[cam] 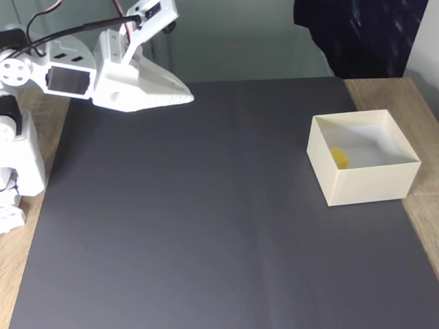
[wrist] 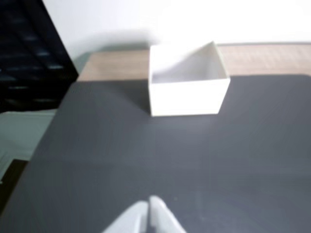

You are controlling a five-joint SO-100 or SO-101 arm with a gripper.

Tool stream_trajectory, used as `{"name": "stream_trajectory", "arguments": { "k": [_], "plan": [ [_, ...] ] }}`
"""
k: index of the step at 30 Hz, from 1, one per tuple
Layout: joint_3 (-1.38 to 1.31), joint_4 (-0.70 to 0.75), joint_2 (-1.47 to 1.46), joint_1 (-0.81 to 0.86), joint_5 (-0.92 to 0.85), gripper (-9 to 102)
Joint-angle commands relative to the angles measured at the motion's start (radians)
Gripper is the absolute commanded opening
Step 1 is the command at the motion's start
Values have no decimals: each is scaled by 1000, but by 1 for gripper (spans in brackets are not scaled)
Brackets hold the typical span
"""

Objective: Grasp a cube block and put it in the white box.

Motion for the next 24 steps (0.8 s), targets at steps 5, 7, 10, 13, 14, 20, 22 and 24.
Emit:
{"name": "stream_trajectory", "arguments": {
  "k": [5,7,10,13,14,20,22,24],
  "plan": [
    [61,31,149,5,-5,0],
    [78,57,189,11,-2,0],
    [98,101,250,25,2,0],
    [120,133,305,37,2,0],
    [124,146,319,38,3,0],
    [138,163,333,55,5,0],
    [144,173,333,58,5,0],
    [149,207,333,61,5,0]
  ]
}}
